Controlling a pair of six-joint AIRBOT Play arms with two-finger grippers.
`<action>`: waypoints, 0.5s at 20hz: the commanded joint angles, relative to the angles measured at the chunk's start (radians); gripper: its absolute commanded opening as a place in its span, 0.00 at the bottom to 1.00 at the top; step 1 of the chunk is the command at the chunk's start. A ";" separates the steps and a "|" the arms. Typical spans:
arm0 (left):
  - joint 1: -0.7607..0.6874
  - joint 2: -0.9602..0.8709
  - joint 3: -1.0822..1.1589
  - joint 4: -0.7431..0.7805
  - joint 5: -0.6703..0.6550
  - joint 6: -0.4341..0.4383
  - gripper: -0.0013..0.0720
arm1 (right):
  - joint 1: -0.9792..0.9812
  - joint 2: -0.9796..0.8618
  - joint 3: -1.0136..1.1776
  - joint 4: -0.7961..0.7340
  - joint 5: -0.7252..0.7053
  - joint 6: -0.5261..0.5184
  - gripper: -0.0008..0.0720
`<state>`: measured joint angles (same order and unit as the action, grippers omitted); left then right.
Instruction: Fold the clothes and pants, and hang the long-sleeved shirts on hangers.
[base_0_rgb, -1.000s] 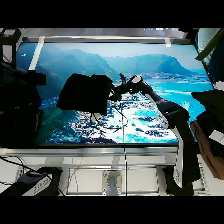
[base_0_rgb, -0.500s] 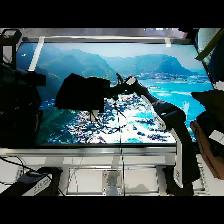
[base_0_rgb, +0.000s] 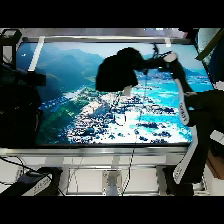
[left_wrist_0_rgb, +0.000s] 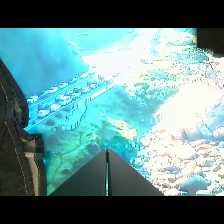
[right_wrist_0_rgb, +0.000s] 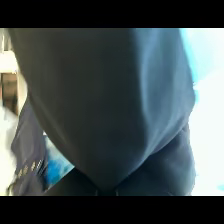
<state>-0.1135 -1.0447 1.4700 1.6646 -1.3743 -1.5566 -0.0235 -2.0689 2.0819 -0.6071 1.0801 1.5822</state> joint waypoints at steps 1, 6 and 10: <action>0.001 0.001 0.000 0.000 0.001 0.000 0.03 | -0.208 0.080 0.008 -0.116 0.089 0.029 0.05; 0.001 0.001 0.000 0.000 0.013 0.000 0.03 | -0.503 0.154 -0.008 -0.332 0.197 0.085 0.05; 0.001 0.001 0.000 0.000 0.031 0.000 0.03 | -0.712 0.191 -0.042 -0.419 0.261 0.085 0.05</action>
<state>-0.1135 -1.0447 1.4700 1.6646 -1.3579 -1.5566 -0.5934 -1.9060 2.0556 -0.9337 1.2770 1.6592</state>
